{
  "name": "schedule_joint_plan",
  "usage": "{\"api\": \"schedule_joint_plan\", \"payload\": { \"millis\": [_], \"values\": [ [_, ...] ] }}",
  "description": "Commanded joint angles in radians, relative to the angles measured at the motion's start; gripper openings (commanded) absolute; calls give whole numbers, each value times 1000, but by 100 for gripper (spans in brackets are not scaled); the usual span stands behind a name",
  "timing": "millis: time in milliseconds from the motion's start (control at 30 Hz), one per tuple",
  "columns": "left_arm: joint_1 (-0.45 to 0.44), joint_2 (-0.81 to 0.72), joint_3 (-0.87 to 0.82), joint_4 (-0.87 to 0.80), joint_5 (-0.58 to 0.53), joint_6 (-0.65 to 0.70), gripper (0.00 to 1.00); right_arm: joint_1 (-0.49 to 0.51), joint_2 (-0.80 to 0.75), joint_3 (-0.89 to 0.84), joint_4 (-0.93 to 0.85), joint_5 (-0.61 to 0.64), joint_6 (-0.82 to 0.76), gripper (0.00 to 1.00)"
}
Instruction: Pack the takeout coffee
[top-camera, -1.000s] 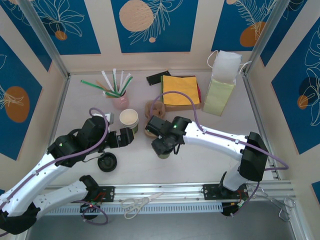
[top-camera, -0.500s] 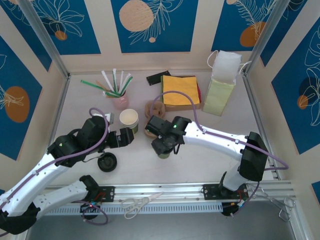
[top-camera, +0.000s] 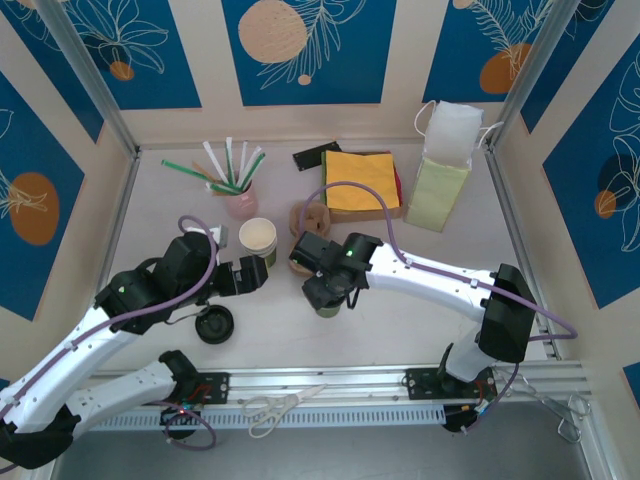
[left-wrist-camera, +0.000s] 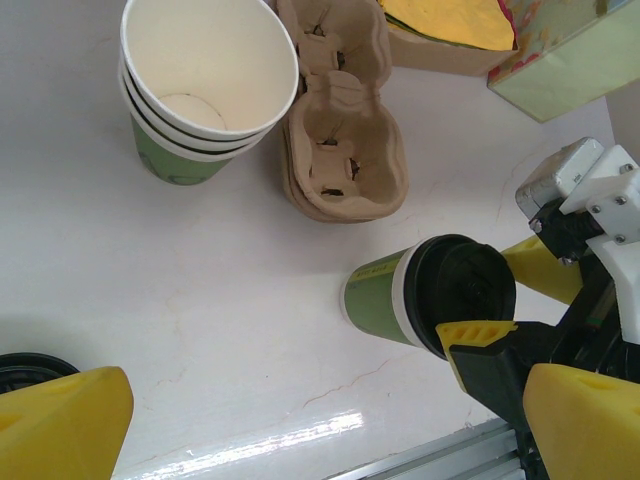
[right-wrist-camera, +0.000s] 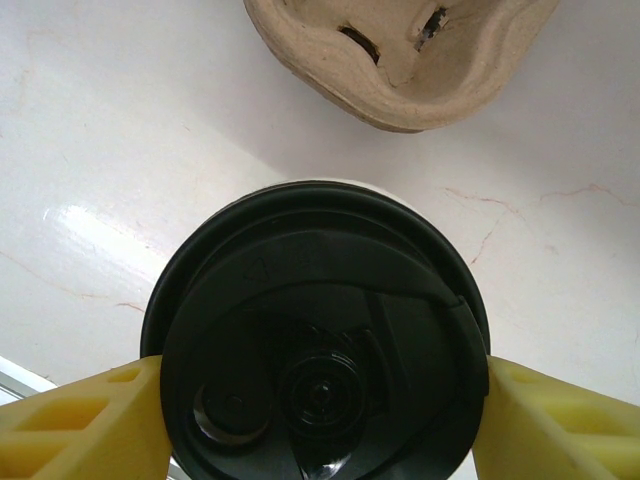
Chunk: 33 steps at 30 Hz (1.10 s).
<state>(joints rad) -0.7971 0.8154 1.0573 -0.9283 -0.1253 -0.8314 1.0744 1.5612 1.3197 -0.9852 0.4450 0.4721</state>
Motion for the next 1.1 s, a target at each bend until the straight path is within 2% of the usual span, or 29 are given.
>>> {"api": "schedule_joint_plan", "payload": {
  "millis": [0, 400, 1067],
  "values": [
    [-7, 1, -3, -12, -3, 4, 100, 5, 13, -19, 5, -7, 10, 70],
    [-7, -5, -8, -17, -2, -1, 100, 10, 22, -32, 10, -15, 15, 70],
    [-7, 28, -24, 20, 28, -12, 100, 13, -22, 54, -27, 2, 32, 85]
  ]
}}
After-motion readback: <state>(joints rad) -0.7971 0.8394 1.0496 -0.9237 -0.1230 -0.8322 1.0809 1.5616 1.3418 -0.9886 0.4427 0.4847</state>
